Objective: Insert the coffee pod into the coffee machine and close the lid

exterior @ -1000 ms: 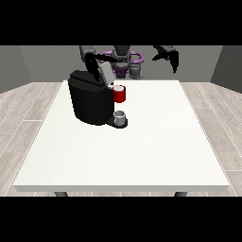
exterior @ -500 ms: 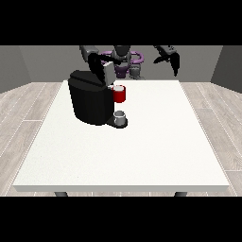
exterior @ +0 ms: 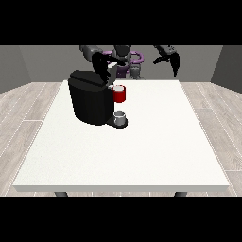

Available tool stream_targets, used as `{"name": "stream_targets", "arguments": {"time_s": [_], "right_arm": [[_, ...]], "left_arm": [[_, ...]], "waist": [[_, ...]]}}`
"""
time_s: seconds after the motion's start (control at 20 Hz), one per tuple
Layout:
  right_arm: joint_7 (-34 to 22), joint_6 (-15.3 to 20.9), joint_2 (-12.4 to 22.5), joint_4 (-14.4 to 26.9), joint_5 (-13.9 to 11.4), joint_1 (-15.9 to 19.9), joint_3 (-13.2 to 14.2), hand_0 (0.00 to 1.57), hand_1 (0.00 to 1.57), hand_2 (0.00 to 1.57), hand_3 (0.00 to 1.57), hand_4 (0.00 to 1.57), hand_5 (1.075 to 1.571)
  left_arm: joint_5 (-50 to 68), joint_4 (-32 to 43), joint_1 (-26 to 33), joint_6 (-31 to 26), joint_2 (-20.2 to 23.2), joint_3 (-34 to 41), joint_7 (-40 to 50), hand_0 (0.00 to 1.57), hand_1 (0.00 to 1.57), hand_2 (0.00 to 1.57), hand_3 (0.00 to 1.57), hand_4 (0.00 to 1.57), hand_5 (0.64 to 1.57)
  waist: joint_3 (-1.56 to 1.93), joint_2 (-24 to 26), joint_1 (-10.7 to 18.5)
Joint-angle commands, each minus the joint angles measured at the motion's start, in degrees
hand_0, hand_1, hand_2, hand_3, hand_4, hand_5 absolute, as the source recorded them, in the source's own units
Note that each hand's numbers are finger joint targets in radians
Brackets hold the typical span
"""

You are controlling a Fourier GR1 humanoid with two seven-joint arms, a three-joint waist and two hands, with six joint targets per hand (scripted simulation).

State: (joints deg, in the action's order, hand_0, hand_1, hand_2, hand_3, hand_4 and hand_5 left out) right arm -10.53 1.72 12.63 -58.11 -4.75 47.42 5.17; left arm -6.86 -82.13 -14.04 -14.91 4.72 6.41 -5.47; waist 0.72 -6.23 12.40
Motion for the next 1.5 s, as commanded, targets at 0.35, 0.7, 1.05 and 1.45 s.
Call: {"name": "stream_targets", "arguments": {"time_s": [0.35,0.7,1.05,1.45], "right_arm": [[-2.3,1.5,-0.9,-4.6,-4.2,10.4,-3.5,0.0,0.0,0.0,0.0,0.24,1.571],[-8.6,0.1,2.6,-10.0,-4.9,10.5,-2.9,0.0,0.0,0.0,0.0,0.0,1.571],[-15.6,0.1,5.9,-15.4,-5.5,13.1,-1.4,0.0,0.0,0.0,0.0,0.0,1.571],[-9.5,1.8,7.4,-15.0,-5.5,14.8,2.4,0.0,0.0,0.0,0.0,0.0,1.571]], "left_arm": [[0.0,1.1,-5.5,-0.8,-0.1,-1.1,-1.5,0.0,0.0,0.0,0.0,0.4,1.571],[1.4,1.6,-7.1,-2.9,-0.3,-1.8,-1.3,0.0,0.0,0.0,0.0,0.44,1.571],[0.7,1.2,-11.4,-3.6,-1.3,-4.1,-1.6,0.0,0.0,0.0,0.0,0.38,1.571],[-0.1,-1.4,-12.9,-5.4,-1.4,-7.0,-3.2,0.0,0.0,0.0,0.0,0.31,1.571]], "waist": [[-0.74,-4.4,8.3],[-0.72,-6.4,12.9],[-0.66,-9.6,18.1],[-0.66,-16.8,23.0]]}}
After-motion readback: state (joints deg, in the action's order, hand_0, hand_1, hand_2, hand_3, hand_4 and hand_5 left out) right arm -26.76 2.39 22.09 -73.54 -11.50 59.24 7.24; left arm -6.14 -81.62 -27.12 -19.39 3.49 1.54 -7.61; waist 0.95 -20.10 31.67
